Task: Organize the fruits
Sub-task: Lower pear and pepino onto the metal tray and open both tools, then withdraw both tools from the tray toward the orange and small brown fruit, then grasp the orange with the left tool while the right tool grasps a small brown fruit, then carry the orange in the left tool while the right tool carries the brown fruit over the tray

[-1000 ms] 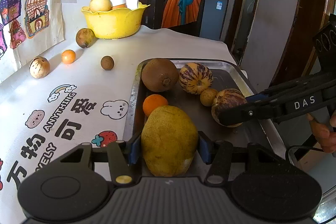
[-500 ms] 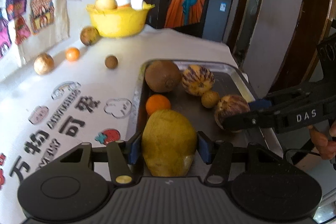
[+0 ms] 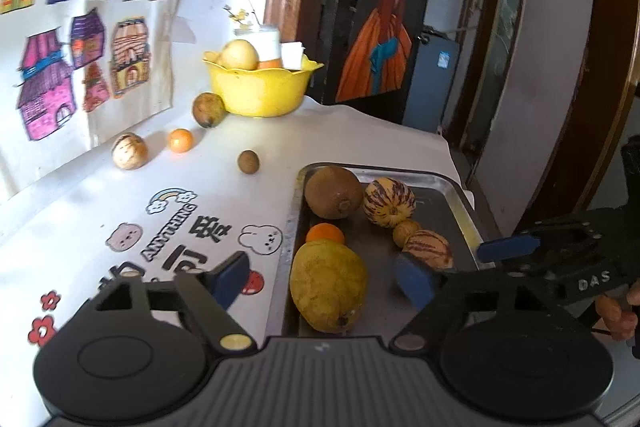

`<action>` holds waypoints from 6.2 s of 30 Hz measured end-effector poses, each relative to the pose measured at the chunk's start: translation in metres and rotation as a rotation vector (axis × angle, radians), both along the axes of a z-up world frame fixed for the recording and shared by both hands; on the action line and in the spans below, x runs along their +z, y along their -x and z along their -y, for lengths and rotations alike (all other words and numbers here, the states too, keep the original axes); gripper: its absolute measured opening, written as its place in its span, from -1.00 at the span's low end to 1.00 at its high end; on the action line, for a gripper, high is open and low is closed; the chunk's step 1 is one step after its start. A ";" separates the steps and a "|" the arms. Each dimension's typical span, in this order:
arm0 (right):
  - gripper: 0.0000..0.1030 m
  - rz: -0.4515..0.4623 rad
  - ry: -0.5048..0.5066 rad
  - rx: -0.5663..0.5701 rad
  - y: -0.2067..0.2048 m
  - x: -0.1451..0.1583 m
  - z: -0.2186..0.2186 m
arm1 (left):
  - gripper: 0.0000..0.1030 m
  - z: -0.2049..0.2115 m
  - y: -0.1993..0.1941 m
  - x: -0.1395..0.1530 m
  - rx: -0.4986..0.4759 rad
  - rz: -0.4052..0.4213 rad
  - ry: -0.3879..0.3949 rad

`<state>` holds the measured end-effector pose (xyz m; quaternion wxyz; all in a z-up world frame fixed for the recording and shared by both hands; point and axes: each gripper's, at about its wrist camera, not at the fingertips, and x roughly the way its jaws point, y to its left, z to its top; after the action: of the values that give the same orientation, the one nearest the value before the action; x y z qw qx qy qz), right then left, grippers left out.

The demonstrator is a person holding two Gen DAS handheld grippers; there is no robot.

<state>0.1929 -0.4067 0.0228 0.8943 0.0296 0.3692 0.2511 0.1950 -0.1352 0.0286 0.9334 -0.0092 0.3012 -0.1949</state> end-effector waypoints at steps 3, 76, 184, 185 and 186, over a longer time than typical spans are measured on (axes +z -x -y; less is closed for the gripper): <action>0.61 0.032 0.025 0.019 0.014 0.007 -0.003 | 0.89 -0.007 0.007 -0.001 0.020 -0.010 0.015; 0.99 0.282 0.275 0.270 -0.149 0.052 -0.117 | 0.99 -0.096 -0.155 0.024 0.099 0.123 -0.278; -0.44 0.222 0.238 0.344 0.026 0.017 -0.083 | -0.29 -0.007 0.007 -0.009 -0.060 -0.060 -0.115; -0.44 0.223 0.244 0.344 0.028 0.013 -0.085 | -0.29 -0.006 0.010 -0.010 -0.069 -0.051 -0.125; -0.44 0.223 0.250 0.347 0.031 0.010 -0.087 | -0.29 -0.006 0.012 -0.011 -0.075 -0.047 -0.131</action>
<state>0.1618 -0.3199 0.0324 0.8698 -0.1730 0.2957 0.3552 0.1834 -0.1296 0.0179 0.9167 0.0588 0.3353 -0.2093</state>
